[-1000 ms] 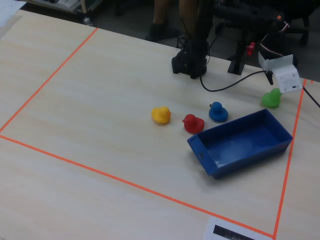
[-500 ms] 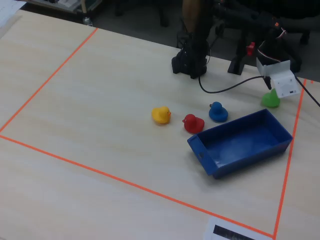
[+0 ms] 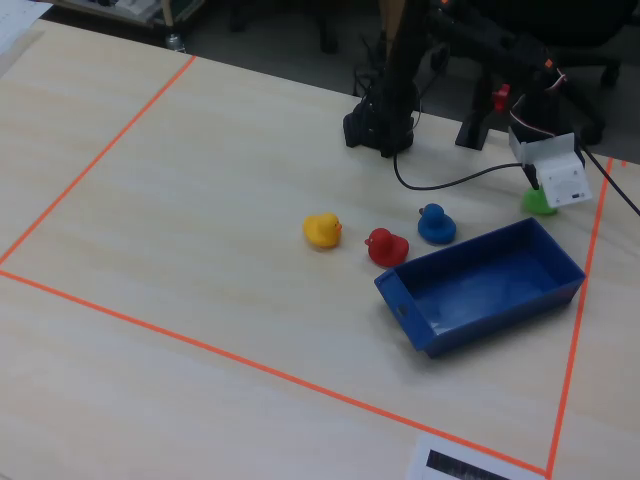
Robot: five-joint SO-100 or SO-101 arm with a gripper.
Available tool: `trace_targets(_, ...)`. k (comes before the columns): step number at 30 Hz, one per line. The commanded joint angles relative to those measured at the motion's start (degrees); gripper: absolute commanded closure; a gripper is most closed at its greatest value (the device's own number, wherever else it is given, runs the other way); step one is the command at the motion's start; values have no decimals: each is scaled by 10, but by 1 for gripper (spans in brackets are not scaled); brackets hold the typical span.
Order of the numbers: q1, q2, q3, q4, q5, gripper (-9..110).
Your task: Grasp green duck and put it into box.
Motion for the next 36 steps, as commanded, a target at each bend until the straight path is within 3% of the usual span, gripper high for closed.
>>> trace_targets(1,9,4,11,-25,5,69)
trace_targets(6,5,4,28,-29,7,81)
trace_targets(8,5,4,33,-35,15,101)
trace_targets(14,6,11,52,-36,14,101)
trace_targets(17,24,41,24,21,11,101)
trace_targets(22,105,146,-121,168,10,101)
trace_targets(27,214,204,-274,205,16,101)
trace_targets(31,301,228,-257,131,16,101)
trace_targets(36,352,234,-92,-47,32,101)
